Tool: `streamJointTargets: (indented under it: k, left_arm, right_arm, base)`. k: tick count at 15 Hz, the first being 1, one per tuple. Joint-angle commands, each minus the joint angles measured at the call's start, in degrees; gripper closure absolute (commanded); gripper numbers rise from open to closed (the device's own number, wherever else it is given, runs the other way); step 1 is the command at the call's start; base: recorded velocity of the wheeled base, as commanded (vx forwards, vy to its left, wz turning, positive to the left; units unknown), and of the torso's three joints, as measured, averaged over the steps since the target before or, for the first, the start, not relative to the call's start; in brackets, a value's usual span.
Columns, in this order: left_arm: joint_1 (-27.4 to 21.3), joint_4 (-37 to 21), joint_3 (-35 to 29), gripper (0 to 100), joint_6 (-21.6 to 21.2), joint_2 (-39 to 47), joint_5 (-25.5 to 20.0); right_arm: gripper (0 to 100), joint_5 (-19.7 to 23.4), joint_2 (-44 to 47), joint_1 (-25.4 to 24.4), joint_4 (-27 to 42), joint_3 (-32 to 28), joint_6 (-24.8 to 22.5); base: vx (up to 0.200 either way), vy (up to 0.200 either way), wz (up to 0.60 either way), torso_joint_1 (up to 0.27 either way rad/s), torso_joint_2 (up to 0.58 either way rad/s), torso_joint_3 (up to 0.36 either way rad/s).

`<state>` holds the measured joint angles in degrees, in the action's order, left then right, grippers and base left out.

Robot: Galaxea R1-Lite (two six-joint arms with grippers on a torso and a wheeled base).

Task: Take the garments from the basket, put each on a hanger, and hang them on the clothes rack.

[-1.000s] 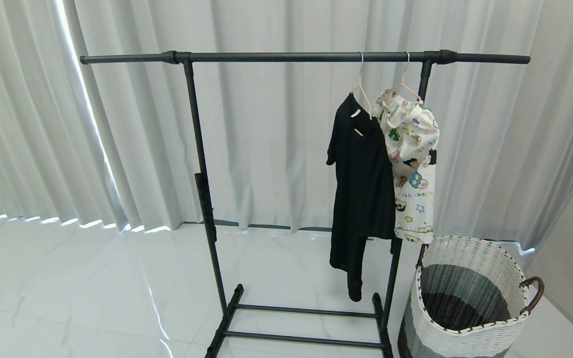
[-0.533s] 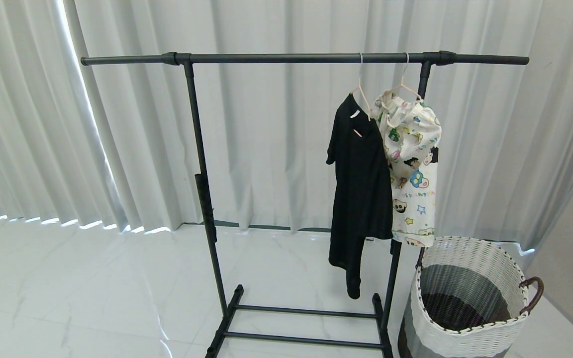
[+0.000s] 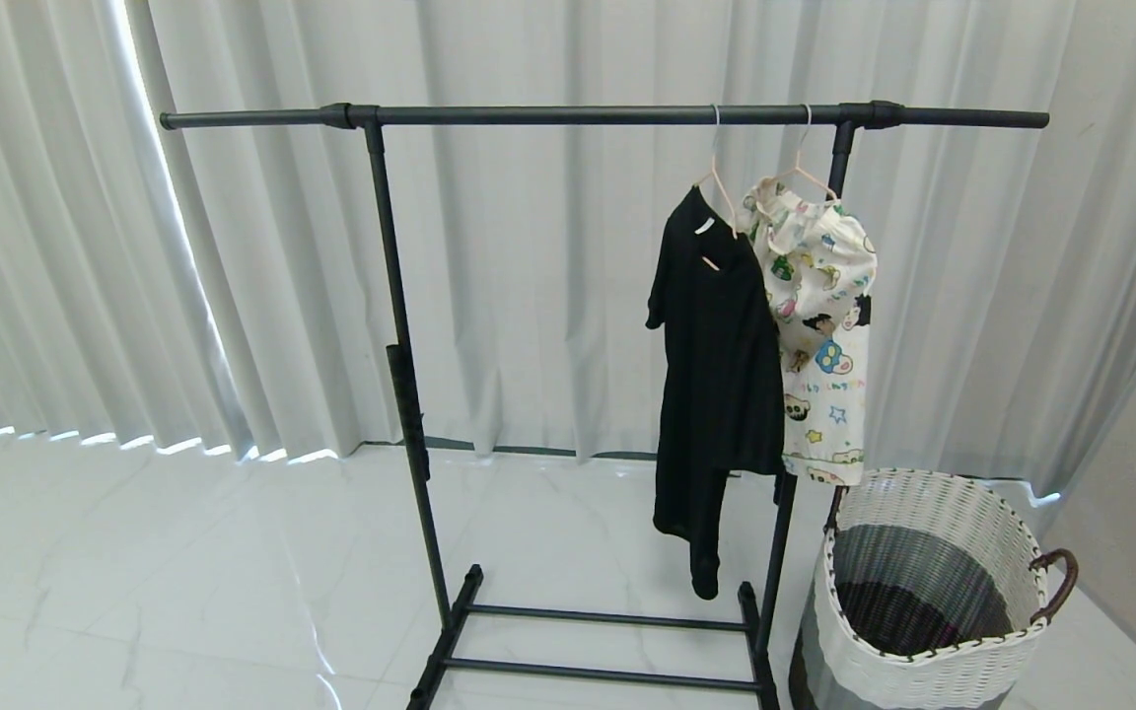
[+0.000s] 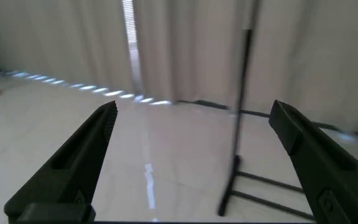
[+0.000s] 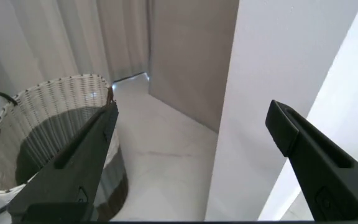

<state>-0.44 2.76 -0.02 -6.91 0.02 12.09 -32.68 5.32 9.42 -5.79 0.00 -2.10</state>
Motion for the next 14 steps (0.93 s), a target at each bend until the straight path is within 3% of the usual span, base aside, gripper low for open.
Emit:
streamJointTargets:
  k: [1, 2, 5, 6, 10, 13, 14]
  left_arm:
    - [0.0, -0.65, 0.02, 0, 4.19, -0.02, -10.16]
    - [0.0, -2.4, 0.02, 0, 4.54, -0.02, -12.01]
    - [0.0, -2.76, 0.02, 0, 5.59, -0.02, -11.74]
    - [0.0, -2.76, 0.02, 0, 6.47, -0.02, -11.65]
    - [-0.09, -2.76, 0.02, 0, 6.74, -0.02, -11.57]
    - [-0.09, -2.76, 0.02, 0, 6.74, -0.02, -11.48]
    - [-0.09, -2.76, 0.02, 0, 6.74, -0.02, -11.48]
  right_arm:
    - [0, 5.09, 0.22, -0.02, 0.17, 0.0, 0.08]
    - [0, 11.24, 0.22, -0.02, 0.43, 0.0, -0.19]
    - [0, 32.07, 0.22, -0.02, 2.8, 0.0, -0.28]
    - [0, 36.64, 0.22, -0.02, 5.18, 0.0, -0.89]
    - [0, 36.2, 0.22, -1.25, 5.44, 0.0, 0.25]
    - [0, 36.2, -1.36, -10.48, 5.44, 0.0, 0.16]
    - [0, 36.2, -1.71, -11.53, 5.35, 0.0, -0.28]
  base:
    - [0.0, 0.0, 0.0, 0.0, 0.0, 0.0]
    - [0.0, 0.0, 0.0, 0.0, 0.0, 0.0]
    - [0.0, 0.0, 0.0, 0.0, 0.0, 0.0]
    - [0.0, 0.0, 0.0, 0.0, 0.0, 0.0]
    - [0.0, 0.0, 0.0, 0.0, 0.0, 0.0]
    - [0.0, 0.0, 0.0, 0.0, 0.0, 0.0]
    - [0.0, 0.0, 0.0, 0.0, 0.0, 0.0]
